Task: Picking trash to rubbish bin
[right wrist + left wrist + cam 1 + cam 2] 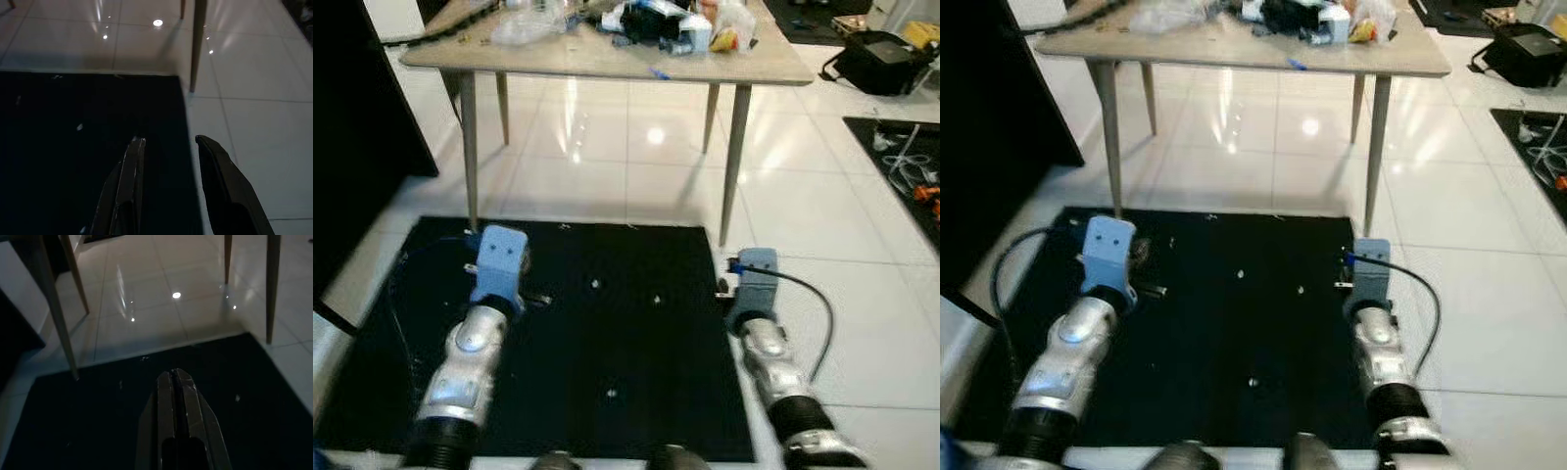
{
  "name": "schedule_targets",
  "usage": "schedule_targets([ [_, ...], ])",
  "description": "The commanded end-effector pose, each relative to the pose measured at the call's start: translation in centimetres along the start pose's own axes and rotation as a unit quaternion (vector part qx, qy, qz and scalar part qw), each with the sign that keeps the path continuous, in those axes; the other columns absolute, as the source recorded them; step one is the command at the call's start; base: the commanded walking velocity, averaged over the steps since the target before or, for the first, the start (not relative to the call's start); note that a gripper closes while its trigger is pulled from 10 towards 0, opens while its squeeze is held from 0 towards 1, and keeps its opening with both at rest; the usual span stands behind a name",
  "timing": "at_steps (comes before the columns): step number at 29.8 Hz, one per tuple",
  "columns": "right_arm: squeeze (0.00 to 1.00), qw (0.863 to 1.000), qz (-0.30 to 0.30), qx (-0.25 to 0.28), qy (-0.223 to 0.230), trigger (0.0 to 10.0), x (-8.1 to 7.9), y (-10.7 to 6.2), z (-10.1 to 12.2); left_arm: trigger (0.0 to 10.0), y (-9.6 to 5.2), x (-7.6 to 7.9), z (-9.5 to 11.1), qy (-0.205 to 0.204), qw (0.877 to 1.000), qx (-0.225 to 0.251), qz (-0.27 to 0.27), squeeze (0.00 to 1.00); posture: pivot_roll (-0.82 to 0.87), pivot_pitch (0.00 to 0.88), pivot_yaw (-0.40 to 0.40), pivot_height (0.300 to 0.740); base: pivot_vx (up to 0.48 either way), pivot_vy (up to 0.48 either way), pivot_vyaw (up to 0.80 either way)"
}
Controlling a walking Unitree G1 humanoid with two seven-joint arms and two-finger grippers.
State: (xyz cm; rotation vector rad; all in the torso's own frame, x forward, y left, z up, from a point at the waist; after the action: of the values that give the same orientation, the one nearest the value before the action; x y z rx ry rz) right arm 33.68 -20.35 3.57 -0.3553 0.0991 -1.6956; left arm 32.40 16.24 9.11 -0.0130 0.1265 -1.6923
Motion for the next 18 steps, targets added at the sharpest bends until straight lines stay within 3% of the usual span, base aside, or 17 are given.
schedule_targets([
  [1, 0.00, 1.000, 0.004, -0.006, 0.001, 10.0, -0.37, -0.10, -0.28, 10.0, -0.14, -0.31, -0.03, 0.006, 1.000, -0.001, 0.002, 0.00, 0.05, 0.033, -0.020, 0.740, 0.300, 0.000, 0.00],
  [18, 0.00, 1.000, 0.004, -0.009, 0.002, 10.0, -0.44, -0.24, -0.53, 10.0, -0.28, -0.43, -0.04, 0.006, 1.000, -0.002, 0.003, 0.00, 0.06, 0.043, -0.015, 0.740, 0.300, 0.000, 0.00],
])
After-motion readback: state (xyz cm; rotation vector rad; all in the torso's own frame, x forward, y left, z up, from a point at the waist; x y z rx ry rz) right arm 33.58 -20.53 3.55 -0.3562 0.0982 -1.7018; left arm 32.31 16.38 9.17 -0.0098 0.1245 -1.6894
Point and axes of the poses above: a point about 5 cm out from each wrist's last joint towards the gripper, its own y axis pointing out of the wrist towards the gripper, its own z axis along the axis of the wrist's last joint, x = y × z, the point moved 3 cm from there along y, pointing out of the wrist towards the gripper, and after that the axes turned 5 degrees about -y, right-handed, at the moved point
